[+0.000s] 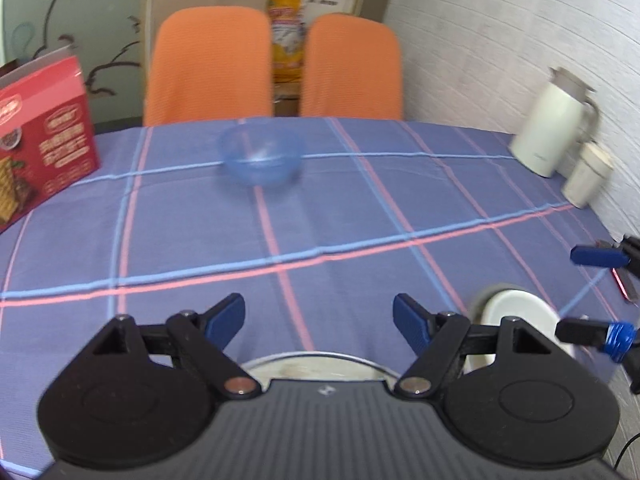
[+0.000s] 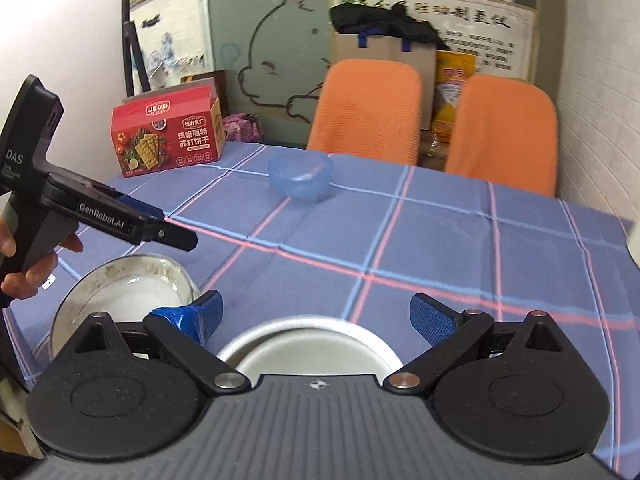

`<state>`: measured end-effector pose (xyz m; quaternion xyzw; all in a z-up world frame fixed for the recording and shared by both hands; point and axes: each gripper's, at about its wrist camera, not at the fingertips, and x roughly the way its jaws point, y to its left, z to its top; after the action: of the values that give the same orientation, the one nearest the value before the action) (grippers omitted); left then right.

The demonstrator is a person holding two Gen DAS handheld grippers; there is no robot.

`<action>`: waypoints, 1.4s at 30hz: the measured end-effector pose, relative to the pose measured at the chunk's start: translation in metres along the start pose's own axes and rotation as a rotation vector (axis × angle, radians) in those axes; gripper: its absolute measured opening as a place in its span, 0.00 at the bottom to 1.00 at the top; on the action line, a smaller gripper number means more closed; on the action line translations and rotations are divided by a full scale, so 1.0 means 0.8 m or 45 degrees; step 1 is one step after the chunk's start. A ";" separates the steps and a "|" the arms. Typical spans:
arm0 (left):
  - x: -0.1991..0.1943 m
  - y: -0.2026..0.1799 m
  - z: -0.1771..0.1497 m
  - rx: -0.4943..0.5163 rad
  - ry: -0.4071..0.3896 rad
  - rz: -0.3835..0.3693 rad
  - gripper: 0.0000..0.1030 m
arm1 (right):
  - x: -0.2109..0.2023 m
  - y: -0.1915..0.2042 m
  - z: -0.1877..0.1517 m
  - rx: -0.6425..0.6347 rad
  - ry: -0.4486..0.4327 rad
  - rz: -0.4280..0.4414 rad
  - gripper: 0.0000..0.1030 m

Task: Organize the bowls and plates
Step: 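Close the left gripper on the rim of the clear blue plastic bowl, then lower the blue bowl into the white bowl and open the left gripper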

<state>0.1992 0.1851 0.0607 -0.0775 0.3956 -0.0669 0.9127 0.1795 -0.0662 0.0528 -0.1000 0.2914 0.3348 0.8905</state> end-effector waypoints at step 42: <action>0.238 0.115 0.182 -0.027 0.050 -0.015 0.28 | 0.301 0.025 0.125 -0.145 0.120 0.138 0.80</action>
<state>0.4405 0.2530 0.0057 -0.0880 0.4136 -0.0695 0.9035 0.3579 0.1158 -0.0066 -0.1501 0.3183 0.3935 0.8493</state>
